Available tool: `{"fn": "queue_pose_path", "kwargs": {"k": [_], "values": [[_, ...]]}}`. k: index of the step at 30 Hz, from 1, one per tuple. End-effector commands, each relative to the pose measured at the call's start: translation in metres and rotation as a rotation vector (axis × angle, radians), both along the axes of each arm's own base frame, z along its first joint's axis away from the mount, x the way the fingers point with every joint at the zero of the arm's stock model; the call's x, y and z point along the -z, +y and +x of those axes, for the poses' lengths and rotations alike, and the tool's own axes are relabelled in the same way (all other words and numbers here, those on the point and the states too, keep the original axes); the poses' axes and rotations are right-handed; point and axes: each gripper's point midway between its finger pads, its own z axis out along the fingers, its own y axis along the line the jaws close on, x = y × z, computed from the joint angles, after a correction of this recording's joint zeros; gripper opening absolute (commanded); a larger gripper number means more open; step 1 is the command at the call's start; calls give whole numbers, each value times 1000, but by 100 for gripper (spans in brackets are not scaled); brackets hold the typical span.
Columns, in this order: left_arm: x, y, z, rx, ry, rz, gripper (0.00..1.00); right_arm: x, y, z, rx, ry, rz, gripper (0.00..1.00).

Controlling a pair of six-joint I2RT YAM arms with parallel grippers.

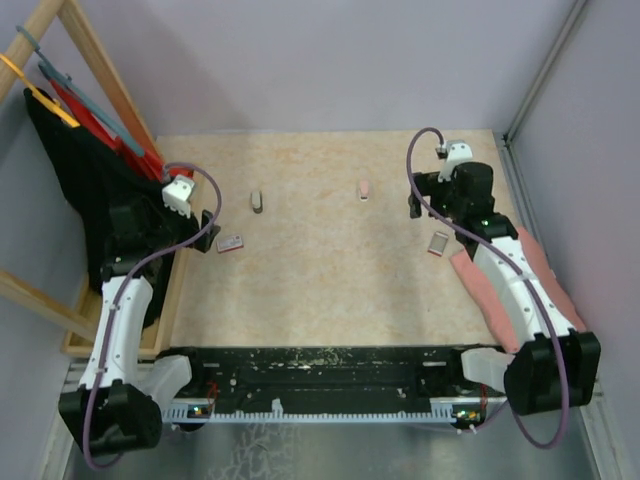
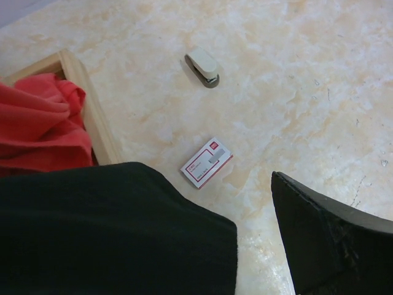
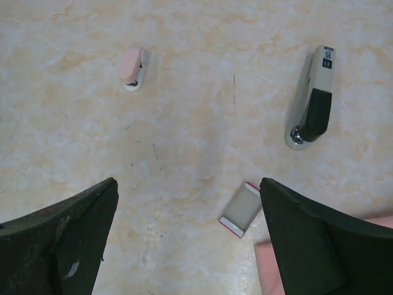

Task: Unload the staples from the stapler
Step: Pick up the stapler from the center of the board.

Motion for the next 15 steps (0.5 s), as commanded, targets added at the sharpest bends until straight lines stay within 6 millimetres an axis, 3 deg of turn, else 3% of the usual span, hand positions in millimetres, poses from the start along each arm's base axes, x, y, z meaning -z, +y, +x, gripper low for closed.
{"fn": "queue_pose_path", "kwargs": {"k": [1, 9, 15], "values": [[16, -11, 12, 92, 22, -15, 100, -13, -16, 33, 113, -10, -59, 98], [56, -23, 18, 145, 160, -82, 100, 3, -40, 88, 268, 20, -155, 97], [57, -29, 8, 173, 147, -90, 100, 28, -67, 122, 365, 97, -156, 97]]}}
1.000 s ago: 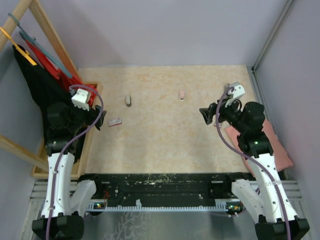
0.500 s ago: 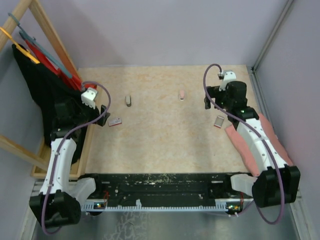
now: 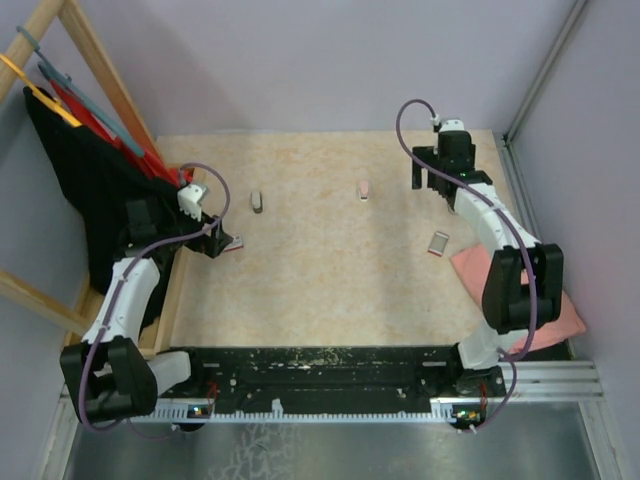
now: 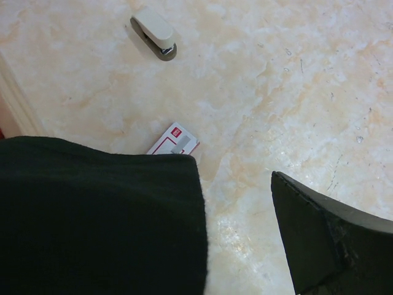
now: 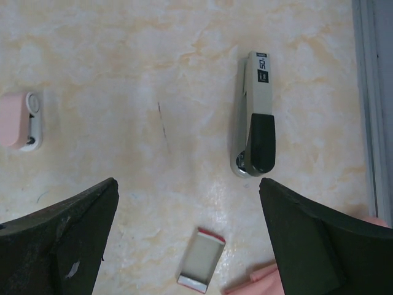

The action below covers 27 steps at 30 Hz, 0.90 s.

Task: Unload the staples from the stapler
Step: Pick up the stapler from the center of the board.

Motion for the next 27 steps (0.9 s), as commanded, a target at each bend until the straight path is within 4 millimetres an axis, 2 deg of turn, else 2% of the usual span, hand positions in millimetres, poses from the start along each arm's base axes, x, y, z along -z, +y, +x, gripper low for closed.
{"fn": "queue_pose_path", "kwargs": {"k": [1, 8, 18, 23, 27], "values": [[-11, -11, -7, 57, -56, -20, 100, -9, -27, 32, 112, -37, -10, 97], [-19, -19, -17, 104, -106, -35, 100, 15, -53, 48, 179, 24, 25, 97], [-16, -21, -19, 115, -106, -39, 100, 46, -97, 64, 263, 89, 31, 91], [-15, -21, -20, 117, -105, -40, 100, 63, -107, 70, 270, 128, 33, 89], [-14, -22, -20, 120, -103, -40, 100, 79, -105, 71, 255, 164, 39, 88]]}}
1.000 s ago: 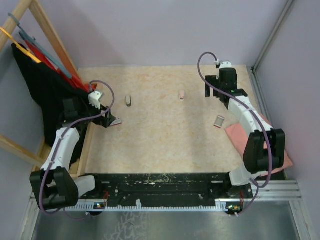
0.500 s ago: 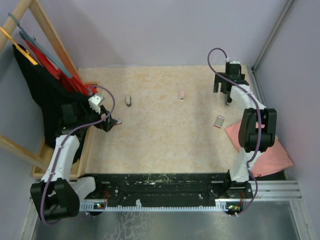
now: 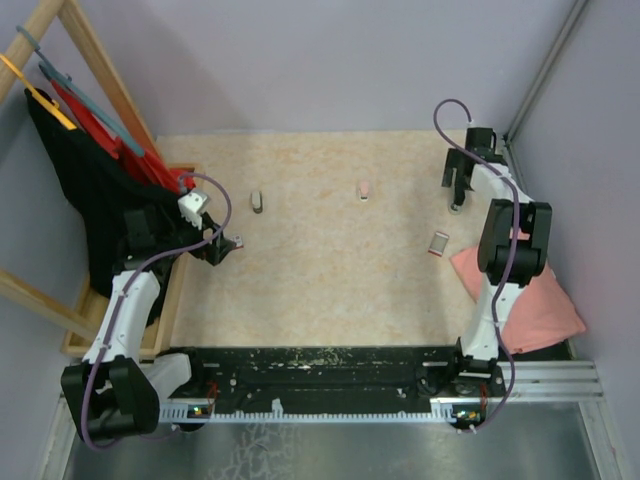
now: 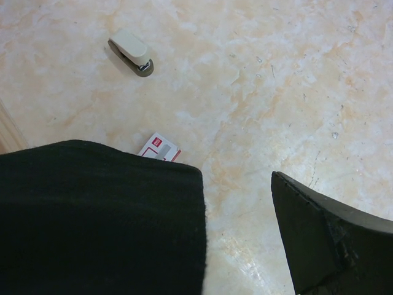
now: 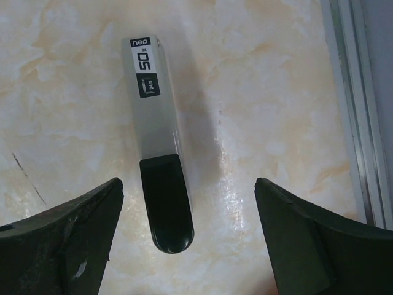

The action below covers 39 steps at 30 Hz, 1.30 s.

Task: Unload the staples from the stapler
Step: Pick up the stapler from the center of the board.

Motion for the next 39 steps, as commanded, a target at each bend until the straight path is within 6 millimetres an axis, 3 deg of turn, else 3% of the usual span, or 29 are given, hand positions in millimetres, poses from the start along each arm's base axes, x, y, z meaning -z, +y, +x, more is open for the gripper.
{"fn": "queue_pose_path", "kwargs": {"k": [1, 13, 23, 39], "values": [[-4, -6, -1, 37, -32, -5, 100, -8, 2, 15, -14, -26, 18, 88], [-3, -6, -1, 37, -29, -4, 100, 17, 1, 15, -27, 23, 13, 78], [-2, -6, -2, 40, -29, -5, 100, 25, 2, 15, -48, 37, 9, 65], [-1, -7, -2, 46, -26, -5, 100, 20, 8, 15, -93, 18, 20, 25]]}}
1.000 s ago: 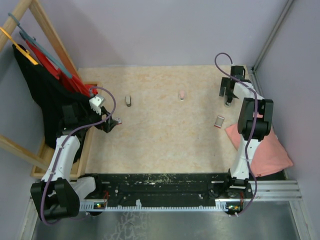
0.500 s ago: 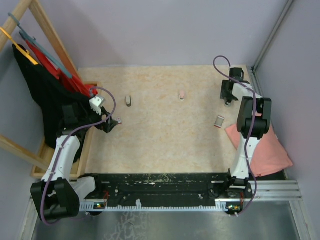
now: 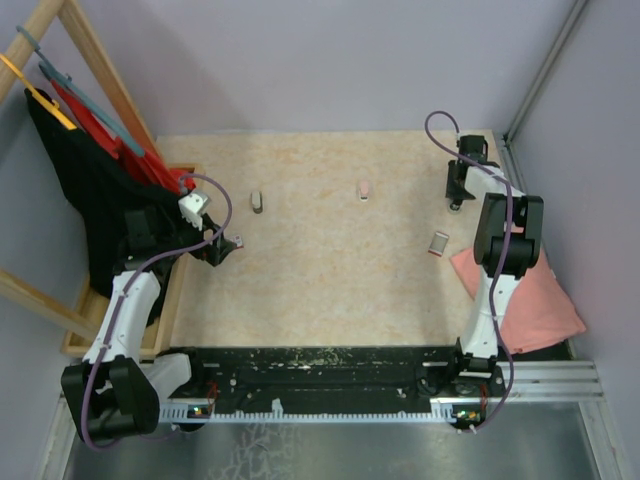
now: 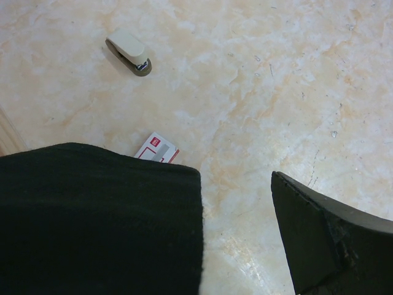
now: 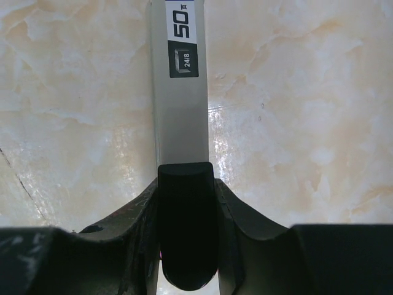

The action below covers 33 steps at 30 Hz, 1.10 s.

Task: Unload the staples from the stapler
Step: Pick up the stapler from the center of the board.

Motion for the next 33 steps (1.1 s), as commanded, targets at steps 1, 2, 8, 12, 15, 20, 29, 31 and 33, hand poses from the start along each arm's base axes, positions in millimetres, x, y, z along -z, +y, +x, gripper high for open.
{"fn": "queue_pose_path", "kwargs": {"k": [1, 2, 8, 12, 15, 20, 29, 31, 33], "values": [[-2, -4, 0, 32, -26, -6, 100, -29, -2, 19, -11, -103, -10, 23], [-3, -5, 0, 32, -25, -7, 100, -30, -2, 19, -12, -105, -11, 20], [-2, -4, 0, 34, -25, -5, 100, -39, 0, 19, -22, -127, -7, 1], [-1, -5, 1, 35, -22, -7, 100, -50, 2, 20, -31, -157, 2, 0], [-1, -5, 1, 34, -21, -6, 100, -63, 4, 20, -35, -194, 4, 0], [-2, -4, 1, 31, -24, -4, 100, -76, 6, 17, -38, -233, 8, 0], [-4, -4, 0, 28, -34, -1, 100, -102, 18, 13, -95, -298, 4, 0], [-4, -4, 0, 28, -34, 0, 100, -108, 24, 13, -118, -311, -4, 0], [-4, -3, 0, 27, -34, 0, 100, -112, 31, 12, -144, -320, -16, 0]]}}
